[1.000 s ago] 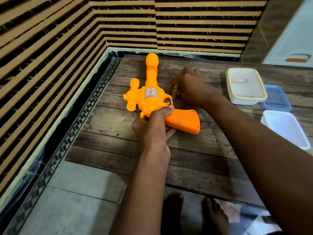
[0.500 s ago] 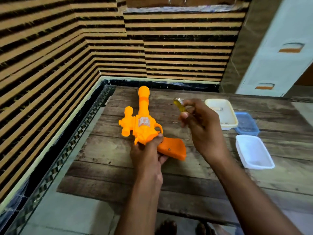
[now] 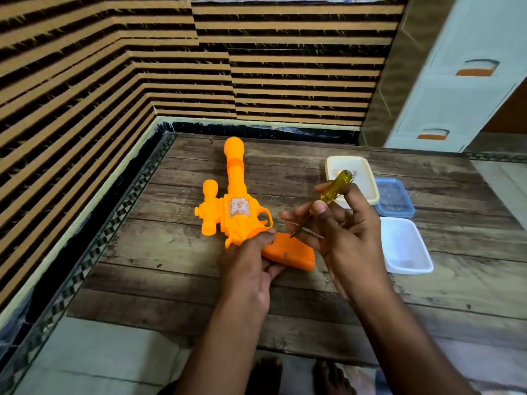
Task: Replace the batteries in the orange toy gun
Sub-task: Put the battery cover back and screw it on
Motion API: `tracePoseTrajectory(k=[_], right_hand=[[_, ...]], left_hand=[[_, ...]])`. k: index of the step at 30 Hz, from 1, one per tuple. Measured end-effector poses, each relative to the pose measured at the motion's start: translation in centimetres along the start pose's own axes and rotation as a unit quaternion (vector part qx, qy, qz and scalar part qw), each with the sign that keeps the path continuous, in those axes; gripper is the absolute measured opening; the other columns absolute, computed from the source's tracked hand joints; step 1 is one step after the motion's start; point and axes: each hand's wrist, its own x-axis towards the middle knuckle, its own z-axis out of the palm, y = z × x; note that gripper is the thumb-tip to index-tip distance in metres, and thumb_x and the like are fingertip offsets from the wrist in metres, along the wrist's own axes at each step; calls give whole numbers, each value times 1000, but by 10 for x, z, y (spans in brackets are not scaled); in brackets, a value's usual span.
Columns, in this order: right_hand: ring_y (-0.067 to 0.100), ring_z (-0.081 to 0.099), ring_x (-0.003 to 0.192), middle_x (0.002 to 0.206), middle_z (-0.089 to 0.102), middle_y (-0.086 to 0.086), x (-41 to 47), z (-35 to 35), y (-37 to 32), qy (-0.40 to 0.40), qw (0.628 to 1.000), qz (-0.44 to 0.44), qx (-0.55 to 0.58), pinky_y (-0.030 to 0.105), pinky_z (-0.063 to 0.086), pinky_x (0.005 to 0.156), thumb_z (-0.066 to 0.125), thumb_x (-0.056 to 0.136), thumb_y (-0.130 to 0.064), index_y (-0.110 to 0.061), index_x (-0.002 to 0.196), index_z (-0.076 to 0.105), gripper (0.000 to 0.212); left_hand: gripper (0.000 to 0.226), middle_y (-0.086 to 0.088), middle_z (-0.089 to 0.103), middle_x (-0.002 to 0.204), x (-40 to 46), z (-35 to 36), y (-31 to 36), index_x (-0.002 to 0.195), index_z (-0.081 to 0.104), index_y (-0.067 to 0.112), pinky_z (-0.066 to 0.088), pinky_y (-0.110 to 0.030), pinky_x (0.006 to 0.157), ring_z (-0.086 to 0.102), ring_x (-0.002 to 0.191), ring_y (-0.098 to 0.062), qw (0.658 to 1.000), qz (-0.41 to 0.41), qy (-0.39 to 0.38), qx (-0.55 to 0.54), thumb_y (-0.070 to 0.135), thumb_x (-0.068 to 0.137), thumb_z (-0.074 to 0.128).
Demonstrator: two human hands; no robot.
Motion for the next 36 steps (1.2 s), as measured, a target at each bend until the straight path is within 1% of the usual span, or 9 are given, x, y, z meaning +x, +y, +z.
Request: tracePoseTrajectory(k=[3,6,12,17,23,28,30,33,36], right_hand=[[49,77,89,83,69,20,6,-7,4,11,997,74,36,56,65,78,51,104,6,-9,114,57,18],[45,78,81,78,69,16,9,-11,6,14,986,149,69,54,66,73,49,103,10,-9,116,54,23],[43,78,81,82,65,20,10,-10,9,27,983,161,87,50,67,74,50,103,8,-10,113,53,21],[35,76,71,82,64,19,11,-10,10,30,986,146,73,47,67,69,50,104,7,-10,115,53,20],[36,74,72,82,68,19,12,-12,11,22,989,137,58,45,66,67,51,104,6,-9,117,57,21],[37,75,72,83,70,17,11,-11,10,6,991,122,45,45,66,66,53,102,8,-6,119,57,22],[34,77,75,85,72,14,9,-11,10,-3,996,89,13,48,67,72,57,99,10,-6,114,59,21],[33,79,93,93,73,9,8,-12,7,-26,995,-9,-95,55,63,92,72,88,13,-1,106,64,24],[19,79,88,96,68,11,4,-7,4,-35,981,-74,-174,42,65,88,75,84,18,-6,109,62,36]], left_hand=[[29,-18,74,107,2,0,-1,117,68,8,64,-40,59,74,88,-26,1000,1,-7,2,-3,89,67],[23,-20,74,105,2,1,0,111,68,6,64,-39,59,74,84,-26,1000,6,-11,15,-2,90,67],[24,-21,75,108,3,1,-3,112,68,4,64,-38,59,75,86,-27,1000,10,-13,27,-2,89,68],[31,-22,76,110,5,0,-2,119,67,3,63,-39,59,77,79,-24,999,5,-12,29,-1,89,69],[34,-22,75,111,8,0,-3,121,66,3,63,-40,59,77,84,-27,1000,7,-2,28,-1,87,71],[31,-21,76,108,10,-2,-4,117,68,3,65,-44,65,77,94,-31,999,1,-2,32,0,87,71],[34,-21,75,112,11,-2,-4,121,68,5,65,-43,64,77,95,-29,1000,2,-3,28,1,87,72],[37,-19,75,112,12,-1,-3,121,69,6,63,-41,58,76,85,-24,1000,14,14,14,-1,85,73],[36,-19,76,111,11,0,-2,119,70,6,63,-41,59,75,88,-25,999,23,14,30,-1,84,74]])
